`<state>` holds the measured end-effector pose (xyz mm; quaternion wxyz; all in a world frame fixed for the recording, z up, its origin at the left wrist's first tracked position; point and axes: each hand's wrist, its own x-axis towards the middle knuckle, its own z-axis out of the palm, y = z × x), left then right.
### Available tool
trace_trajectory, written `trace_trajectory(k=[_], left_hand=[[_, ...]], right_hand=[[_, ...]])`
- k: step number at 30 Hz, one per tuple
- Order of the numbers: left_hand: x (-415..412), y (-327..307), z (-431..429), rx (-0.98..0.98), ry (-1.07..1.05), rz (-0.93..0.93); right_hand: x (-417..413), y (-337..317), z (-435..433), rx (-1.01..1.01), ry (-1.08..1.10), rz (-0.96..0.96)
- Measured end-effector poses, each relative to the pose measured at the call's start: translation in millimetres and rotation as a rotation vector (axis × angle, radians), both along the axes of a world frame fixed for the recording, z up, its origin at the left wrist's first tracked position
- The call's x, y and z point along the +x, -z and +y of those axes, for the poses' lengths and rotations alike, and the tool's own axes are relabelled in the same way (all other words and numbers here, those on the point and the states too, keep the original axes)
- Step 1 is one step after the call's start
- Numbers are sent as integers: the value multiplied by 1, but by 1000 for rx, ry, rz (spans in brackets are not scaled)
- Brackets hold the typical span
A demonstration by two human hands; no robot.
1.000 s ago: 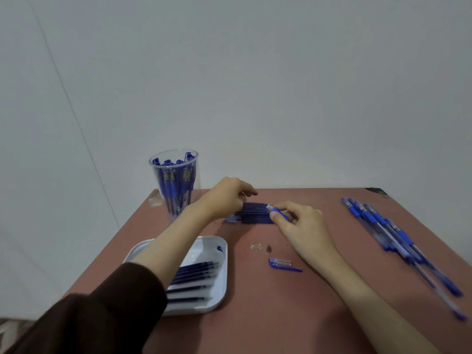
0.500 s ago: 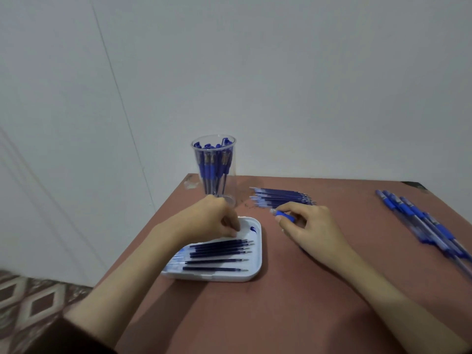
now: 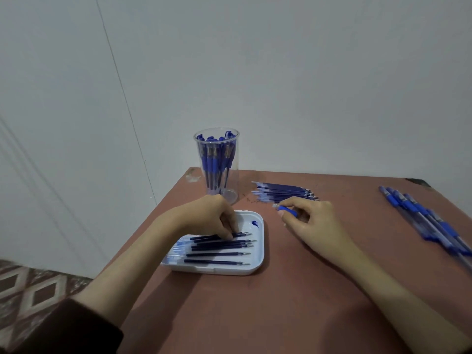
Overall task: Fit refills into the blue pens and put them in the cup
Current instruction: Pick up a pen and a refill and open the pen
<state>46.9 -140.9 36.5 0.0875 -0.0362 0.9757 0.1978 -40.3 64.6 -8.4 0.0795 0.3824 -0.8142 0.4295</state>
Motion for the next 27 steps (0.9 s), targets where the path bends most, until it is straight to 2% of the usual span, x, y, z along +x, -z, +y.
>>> trace_trajectory(k=[2, 4, 9, 12, 15, 18, 27], left_hand=[[3, -7, 0, 16, -4, 31], [7, -20, 3, 149, -27, 186], [1, -43, 43, 938, -97, 770], [-23, -30, 65, 1240, -245, 910], [-46, -16, 74, 1529, -420, 977], [-58, -6, 79, 1616, -446, 977], [-63, -1, 80, 1618, -439, 904]], right_hand=[[-1, 0, 0, -3, 5, 6], [-3, 0, 0, -18, 16, -12], [-8, -2, 4, -91, 35, -74], [-20, 1, 10, -102, 153, -39], [-32, 1, 20, -115, 218, -99], [-37, -3, 27, -159, 223, -130], [-38, -10, 29, -188, 184, -109]])
